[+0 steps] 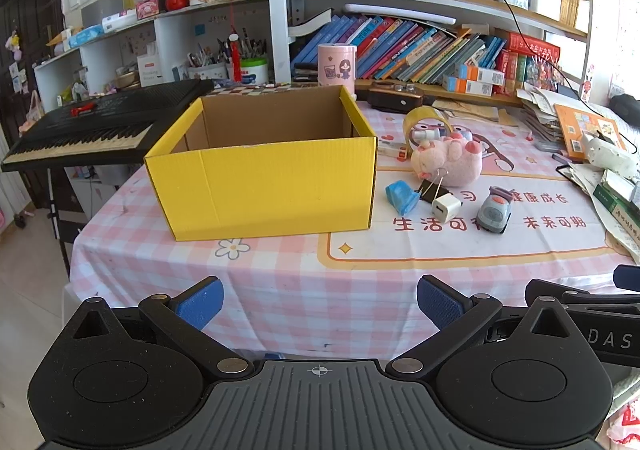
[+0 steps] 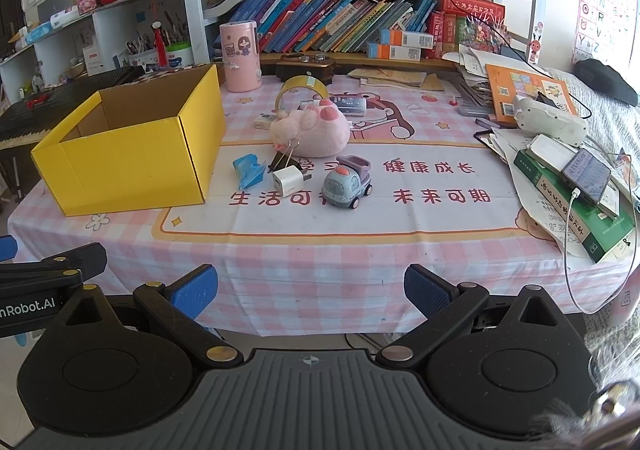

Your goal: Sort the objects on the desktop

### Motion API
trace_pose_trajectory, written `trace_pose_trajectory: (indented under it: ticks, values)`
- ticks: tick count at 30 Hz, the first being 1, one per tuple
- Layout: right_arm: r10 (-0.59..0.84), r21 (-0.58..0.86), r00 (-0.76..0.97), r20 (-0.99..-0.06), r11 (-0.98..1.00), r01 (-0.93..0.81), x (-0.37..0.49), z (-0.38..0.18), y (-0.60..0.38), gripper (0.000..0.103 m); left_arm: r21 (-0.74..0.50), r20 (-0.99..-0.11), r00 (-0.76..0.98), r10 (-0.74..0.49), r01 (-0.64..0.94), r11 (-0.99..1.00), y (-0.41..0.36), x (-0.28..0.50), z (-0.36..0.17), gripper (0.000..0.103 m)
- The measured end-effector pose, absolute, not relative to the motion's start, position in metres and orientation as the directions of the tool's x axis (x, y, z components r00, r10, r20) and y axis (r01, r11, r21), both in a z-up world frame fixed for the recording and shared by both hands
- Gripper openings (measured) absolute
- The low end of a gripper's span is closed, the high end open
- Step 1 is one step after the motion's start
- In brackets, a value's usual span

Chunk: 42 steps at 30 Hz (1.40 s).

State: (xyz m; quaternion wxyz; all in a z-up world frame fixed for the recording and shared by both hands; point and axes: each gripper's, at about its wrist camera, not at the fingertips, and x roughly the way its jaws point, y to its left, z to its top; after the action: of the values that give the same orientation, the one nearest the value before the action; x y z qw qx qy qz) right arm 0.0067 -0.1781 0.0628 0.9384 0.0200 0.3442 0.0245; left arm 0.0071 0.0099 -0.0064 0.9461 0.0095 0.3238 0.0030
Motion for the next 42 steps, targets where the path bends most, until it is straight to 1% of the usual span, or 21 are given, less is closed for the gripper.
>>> trace_pose_trajectory:
  ticks: [14, 19, 33, 37, 42]
  values:
    - [0.063, 0.055, 0.759, -0.648, 0.998, -0.036, 0.01, 0.059, -0.18, 0.101, 0.026, -0.622, 0.783, 0.014, 0.002, 1.0, 0.013, 0.006, -0.016, 0.103]
    - [0.069, 0.059, 0.758, -0.649, 0.997, -0.041, 0.012, 0.055, -0.183, 0.098, 0.032, -0.625, 0.781, 0.013, 0.009, 0.999, 0.009, 0.007, -0.012, 0.103]
    - [0.065, 0.06, 0.735, -0.675, 0.998, -0.033, 0.024, 0.051, -0.193, 0.096, 0.032, -0.651, 0.759, 0.006, 0.02, 0.999, -0.003, 0.021, -0.011, 0.103]
    - [0.069, 0.061, 0.727, -0.683, 0.997, -0.038, 0.03, 0.049, -0.196, 0.093, 0.033, -0.657, 0.754, 0.008, 0.017, 0.999, -0.007, 0.027, -0.012, 0.103]
    - [0.076, 0.059, 0.719, -0.69, 0.997, -0.049, 0.041, 0.05, -0.201, 0.092, 0.029, -0.663, 0.748, 0.012, 0.009, 1.0, -0.013, 0.035, -0.014, 0.103]
